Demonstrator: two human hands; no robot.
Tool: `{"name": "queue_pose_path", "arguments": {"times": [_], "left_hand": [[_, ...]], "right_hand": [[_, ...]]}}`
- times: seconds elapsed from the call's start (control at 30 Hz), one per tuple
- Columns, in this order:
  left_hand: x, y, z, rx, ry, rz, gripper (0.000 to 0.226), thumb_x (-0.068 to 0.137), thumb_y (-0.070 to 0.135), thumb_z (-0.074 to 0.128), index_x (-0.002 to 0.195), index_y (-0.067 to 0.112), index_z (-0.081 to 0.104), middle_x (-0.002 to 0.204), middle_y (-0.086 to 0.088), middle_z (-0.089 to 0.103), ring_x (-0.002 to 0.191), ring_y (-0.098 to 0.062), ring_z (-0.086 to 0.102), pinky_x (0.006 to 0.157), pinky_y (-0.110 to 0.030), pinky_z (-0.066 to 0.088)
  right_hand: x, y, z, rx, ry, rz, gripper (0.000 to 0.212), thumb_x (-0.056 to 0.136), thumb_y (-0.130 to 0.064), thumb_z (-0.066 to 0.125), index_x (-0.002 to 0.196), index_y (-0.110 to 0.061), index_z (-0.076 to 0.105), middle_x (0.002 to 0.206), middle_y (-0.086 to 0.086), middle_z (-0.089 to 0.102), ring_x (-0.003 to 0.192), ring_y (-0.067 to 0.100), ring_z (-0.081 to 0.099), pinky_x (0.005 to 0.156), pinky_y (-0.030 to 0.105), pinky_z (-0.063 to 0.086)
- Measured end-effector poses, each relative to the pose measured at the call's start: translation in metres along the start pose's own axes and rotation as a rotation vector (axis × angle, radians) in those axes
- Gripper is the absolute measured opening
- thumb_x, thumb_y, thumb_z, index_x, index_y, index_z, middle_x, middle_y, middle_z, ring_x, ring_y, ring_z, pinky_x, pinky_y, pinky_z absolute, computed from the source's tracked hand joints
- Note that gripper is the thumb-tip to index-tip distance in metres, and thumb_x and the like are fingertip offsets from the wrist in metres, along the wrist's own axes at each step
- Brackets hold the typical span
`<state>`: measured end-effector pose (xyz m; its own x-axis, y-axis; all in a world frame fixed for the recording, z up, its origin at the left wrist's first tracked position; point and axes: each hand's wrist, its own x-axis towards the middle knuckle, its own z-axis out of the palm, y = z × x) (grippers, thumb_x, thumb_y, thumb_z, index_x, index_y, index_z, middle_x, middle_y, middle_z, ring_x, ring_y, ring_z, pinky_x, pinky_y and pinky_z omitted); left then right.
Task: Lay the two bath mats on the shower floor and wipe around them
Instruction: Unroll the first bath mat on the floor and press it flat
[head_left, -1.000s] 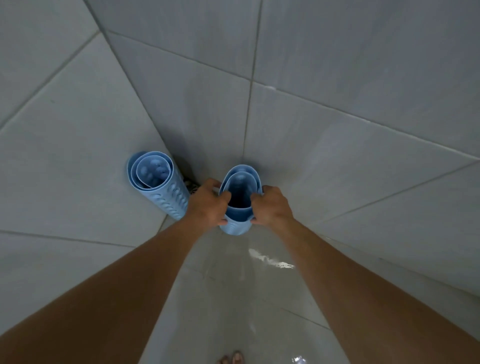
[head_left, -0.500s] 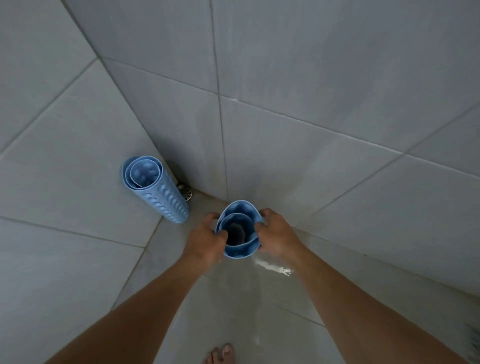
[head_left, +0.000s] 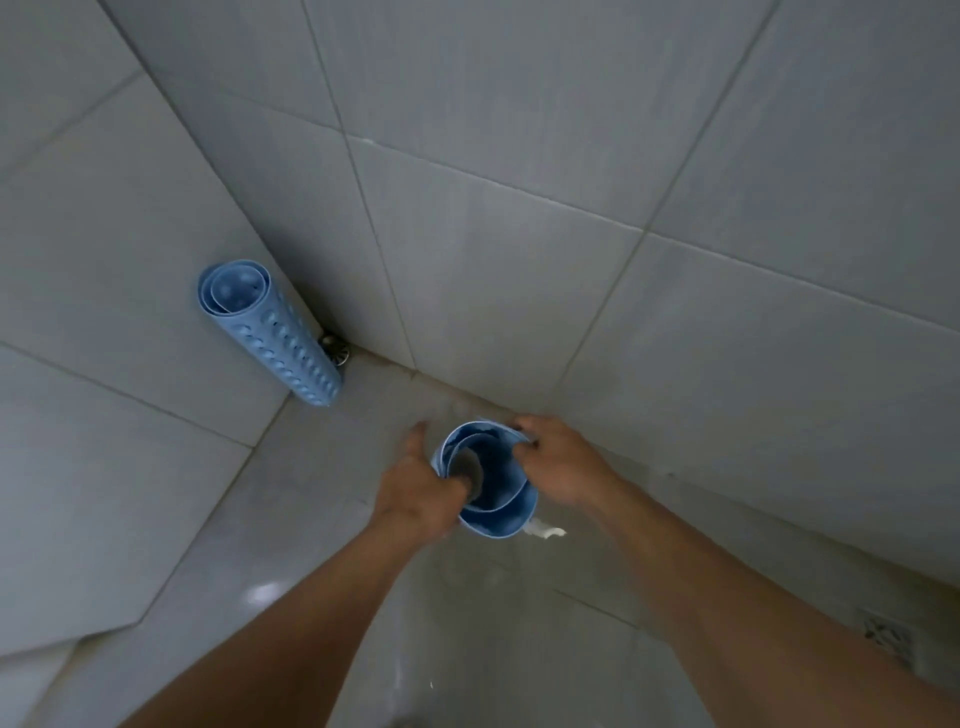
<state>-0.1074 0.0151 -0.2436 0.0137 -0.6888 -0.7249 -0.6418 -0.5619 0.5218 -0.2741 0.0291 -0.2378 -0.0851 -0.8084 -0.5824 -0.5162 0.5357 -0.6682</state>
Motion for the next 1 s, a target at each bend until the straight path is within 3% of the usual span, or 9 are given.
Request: {"name": "queue_pose_path", "arguments": {"times": [0.1, 0.23, 0.33, 0.47, 0.57, 0.67, 0.77, 0.83, 1.0], "left_hand": [[-0.002, 0.002, 0.011, -0.089, -0.112, -0.077, 0.054, 0.082, 0.005, 0.063, 0.132, 0.022, 0.051, 0.110, -0.015, 0.068, 0.073, -0.030, 0.074, 0.056, -0.039, 0.062], [0.003, -0.005, 0.024, -0.173, -0.191, -0.138, 0.037, 0.088, -0.001, 0.050, 0.125, 0.007, 0.055, 0.098, -0.021, 0.072, 0.068, -0.030, 0.075, 0.066, -0.041, 0.063], [0.005, -0.009, 0.037, -0.224, -0.234, -0.155, 0.036, 0.089, 0.001, 0.045, 0.125, 0.000, 0.051, 0.095, -0.026, 0.071, 0.068, -0.031, 0.075, 0.066, -0.041, 0.063], [0.010, -0.015, 0.049, -0.129, -0.229, -0.177, 0.033, 0.093, 0.015, 0.043, 0.120, -0.001, 0.055, 0.081, -0.022, 0.073, 0.071, -0.030, 0.075, 0.065, -0.041, 0.063], [0.017, -0.015, 0.047, -0.035, -0.184, -0.145, 0.030, 0.091, 0.019, 0.049, 0.110, -0.001, 0.060, 0.081, -0.020, 0.072, 0.071, -0.031, 0.074, 0.067, -0.042, 0.063], [0.025, -0.012, 0.044, -0.024, -0.155, -0.083, 0.028, 0.084, 0.012, 0.055, 0.108, 0.000, 0.065, 0.092, -0.015, 0.071, 0.070, -0.028, 0.074, 0.065, -0.042, 0.064], [0.026, -0.013, 0.047, -0.116, -0.148, -0.066, 0.029, 0.085, 0.006, 0.053, 0.111, -0.004, 0.062, 0.091, -0.020, 0.072, 0.069, -0.029, 0.075, 0.066, -0.040, 0.064], [0.022, -0.016, 0.050, -0.190, -0.157, -0.086, 0.028, 0.086, 0.004, 0.051, 0.111, -0.004, 0.061, 0.088, -0.020, 0.072, 0.068, -0.028, 0.075, 0.067, -0.037, 0.063], [0.010, -0.027, 0.061, -0.197, -0.169, -0.081, 0.031, 0.084, 0.008, 0.051, 0.112, 0.003, 0.063, 0.084, -0.016, 0.076, 0.068, -0.022, 0.076, 0.063, -0.031, 0.061]], "right_hand": [[0.003, 0.013, 0.001, -0.045, 0.025, 0.026, 0.014, 0.097, -0.024, 0.051, 0.110, -0.028, 0.046, 0.095, -0.002, 0.064, 0.075, 0.008, 0.059, 0.053, 0.024, 0.039], [0.008, 0.028, 0.012, -0.051, 0.083, 0.043, 0.011, 0.099, -0.032, 0.049, 0.109, -0.028, 0.045, 0.096, 0.002, 0.067, 0.077, 0.015, 0.063, 0.059, 0.029, 0.044], [0.010, 0.038, 0.017, -0.025, 0.146, 0.014, 0.011, 0.099, -0.026, 0.049, 0.110, -0.028, 0.050, 0.096, 0.002, 0.067, 0.082, 0.017, 0.063, 0.071, 0.032, 0.050], [0.005, 0.049, 0.020, 0.125, 0.145, 0.046, 0.030, 0.093, -0.016, 0.056, 0.120, -0.029, 0.053, 0.096, 0.001, 0.068, 0.084, 0.016, 0.067, 0.072, 0.031, 0.054], [-0.004, 0.059, 0.024, 0.228, 0.194, 0.064, 0.026, 0.095, -0.022, 0.061, 0.117, -0.024, 0.048, 0.097, -0.005, 0.063, 0.090, 0.016, 0.065, 0.080, 0.033, 0.053], [-0.014, 0.064, 0.029, 0.319, 0.188, 0.051, 0.020, 0.095, -0.032, 0.062, 0.110, -0.022, 0.057, 0.108, -0.006, 0.067, 0.101, 0.013, 0.065, 0.092, 0.034, 0.051], [-0.027, 0.062, 0.036, 0.403, 0.131, 0.028, 0.046, 0.072, -0.040, 0.068, 0.116, -0.026, 0.059, 0.115, -0.008, 0.067, 0.105, 0.011, 0.064, 0.096, 0.038, 0.049], [-0.033, 0.065, 0.041, 0.406, 0.122, 0.012, 0.069, 0.057, -0.034, 0.060, 0.125, -0.025, 0.053, 0.120, -0.008, 0.063, 0.108, 0.010, 0.060, 0.098, 0.039, 0.048], [-0.048, 0.086, 0.047, 0.323, 0.056, -0.044, 0.065, 0.057, -0.021, 0.054, 0.121, -0.028, 0.052, 0.117, -0.011, 0.062, 0.106, 0.009, 0.059, 0.091, 0.034, 0.050]]}}
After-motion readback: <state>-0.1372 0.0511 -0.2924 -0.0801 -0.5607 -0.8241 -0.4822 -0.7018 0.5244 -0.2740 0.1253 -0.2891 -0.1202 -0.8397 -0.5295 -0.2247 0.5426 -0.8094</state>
